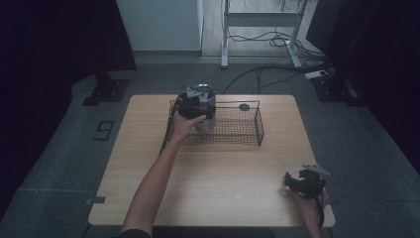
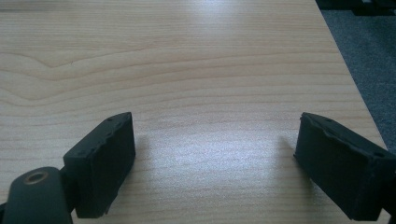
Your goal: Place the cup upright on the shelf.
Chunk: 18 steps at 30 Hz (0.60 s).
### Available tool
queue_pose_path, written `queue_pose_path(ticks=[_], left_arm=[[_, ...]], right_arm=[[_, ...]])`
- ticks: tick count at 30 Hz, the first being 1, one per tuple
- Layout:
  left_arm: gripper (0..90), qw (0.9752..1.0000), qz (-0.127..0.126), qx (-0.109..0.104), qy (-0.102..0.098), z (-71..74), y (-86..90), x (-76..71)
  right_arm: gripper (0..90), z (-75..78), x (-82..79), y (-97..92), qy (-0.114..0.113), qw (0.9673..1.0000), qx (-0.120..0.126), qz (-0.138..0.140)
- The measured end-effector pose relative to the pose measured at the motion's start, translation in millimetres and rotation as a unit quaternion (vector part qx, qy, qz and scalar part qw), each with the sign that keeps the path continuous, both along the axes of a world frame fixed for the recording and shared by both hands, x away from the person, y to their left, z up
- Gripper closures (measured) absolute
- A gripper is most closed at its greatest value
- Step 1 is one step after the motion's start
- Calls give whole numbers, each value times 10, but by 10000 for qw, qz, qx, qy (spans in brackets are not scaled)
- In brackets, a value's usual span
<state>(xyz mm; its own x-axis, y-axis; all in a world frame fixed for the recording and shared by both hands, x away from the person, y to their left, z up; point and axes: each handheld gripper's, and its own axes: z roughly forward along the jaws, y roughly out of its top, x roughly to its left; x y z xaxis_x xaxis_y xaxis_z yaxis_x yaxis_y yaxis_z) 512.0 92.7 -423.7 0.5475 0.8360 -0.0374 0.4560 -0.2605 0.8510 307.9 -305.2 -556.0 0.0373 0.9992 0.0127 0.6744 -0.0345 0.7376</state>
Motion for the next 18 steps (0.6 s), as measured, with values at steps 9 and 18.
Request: queue_pose_path(ticks=[9,18], left_arm=[[40,10000,32,-5,70,-136,-7,14],[40,9998,22,71,183,-301,-67,53]], right_arm=[[122,0,-4,0,-2,10000,2,-8],[123,0,-4,-1,-4,10000,5,-7]])
